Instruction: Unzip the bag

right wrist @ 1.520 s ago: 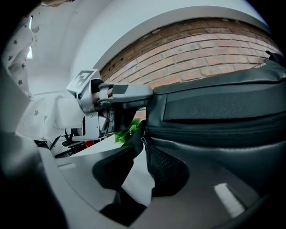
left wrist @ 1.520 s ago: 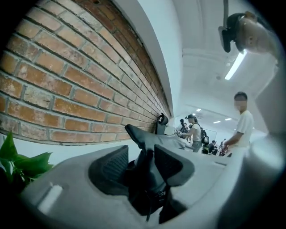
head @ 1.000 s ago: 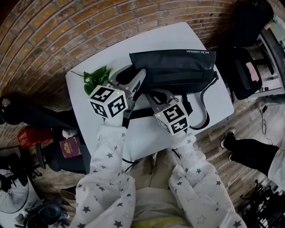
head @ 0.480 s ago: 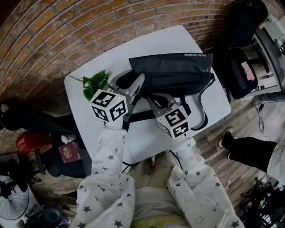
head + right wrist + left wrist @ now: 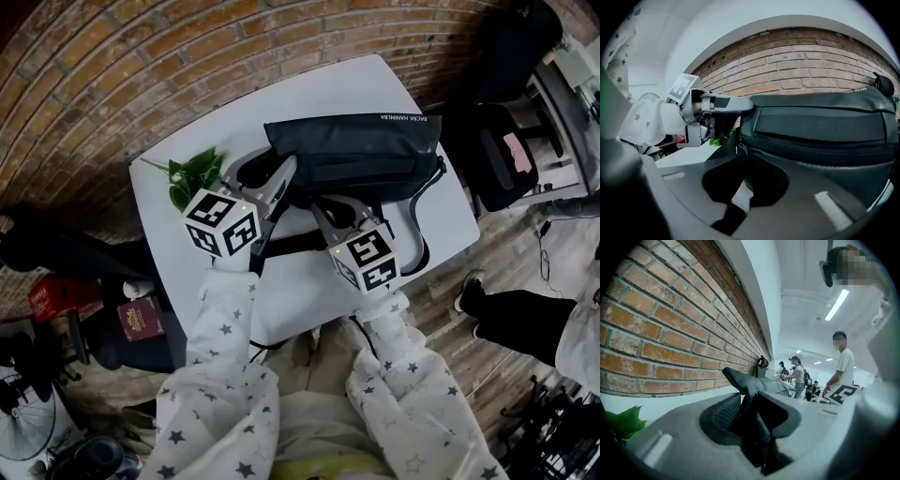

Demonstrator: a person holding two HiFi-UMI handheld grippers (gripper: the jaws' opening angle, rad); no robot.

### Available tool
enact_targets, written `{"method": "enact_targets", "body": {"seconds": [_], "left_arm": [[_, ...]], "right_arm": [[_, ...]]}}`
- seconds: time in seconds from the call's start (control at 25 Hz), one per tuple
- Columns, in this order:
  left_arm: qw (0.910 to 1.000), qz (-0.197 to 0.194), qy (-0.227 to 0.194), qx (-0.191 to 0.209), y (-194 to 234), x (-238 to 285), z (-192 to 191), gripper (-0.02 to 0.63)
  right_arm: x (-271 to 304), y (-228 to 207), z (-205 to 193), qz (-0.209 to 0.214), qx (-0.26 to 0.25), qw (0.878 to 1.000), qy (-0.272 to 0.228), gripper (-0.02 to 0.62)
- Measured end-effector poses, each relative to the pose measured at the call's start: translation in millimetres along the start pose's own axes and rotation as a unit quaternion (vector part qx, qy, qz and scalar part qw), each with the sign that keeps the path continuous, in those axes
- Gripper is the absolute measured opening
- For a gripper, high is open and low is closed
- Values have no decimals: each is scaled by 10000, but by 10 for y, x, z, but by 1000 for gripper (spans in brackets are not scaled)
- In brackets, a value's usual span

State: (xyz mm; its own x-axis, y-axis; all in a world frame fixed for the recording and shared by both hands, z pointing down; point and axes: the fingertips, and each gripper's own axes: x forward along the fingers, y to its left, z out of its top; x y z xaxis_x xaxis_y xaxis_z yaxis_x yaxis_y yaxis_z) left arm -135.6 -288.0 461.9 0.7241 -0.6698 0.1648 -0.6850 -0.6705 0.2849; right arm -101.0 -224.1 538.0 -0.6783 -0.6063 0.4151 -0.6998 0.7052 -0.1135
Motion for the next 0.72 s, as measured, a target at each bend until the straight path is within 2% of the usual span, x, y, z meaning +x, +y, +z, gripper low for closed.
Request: {"method": "enact_targets", "body": {"seconds": [0.52,0.72], "left_arm": [[9993,361,-31,76,45,-45,-15,112],[9986,506,-50,125,20,-29,1,114]], "right_arm": [[-122,-164,25,-191,-297,9992,159,18],[-226,-290,27,-299,-262,9991,161,18]]}}
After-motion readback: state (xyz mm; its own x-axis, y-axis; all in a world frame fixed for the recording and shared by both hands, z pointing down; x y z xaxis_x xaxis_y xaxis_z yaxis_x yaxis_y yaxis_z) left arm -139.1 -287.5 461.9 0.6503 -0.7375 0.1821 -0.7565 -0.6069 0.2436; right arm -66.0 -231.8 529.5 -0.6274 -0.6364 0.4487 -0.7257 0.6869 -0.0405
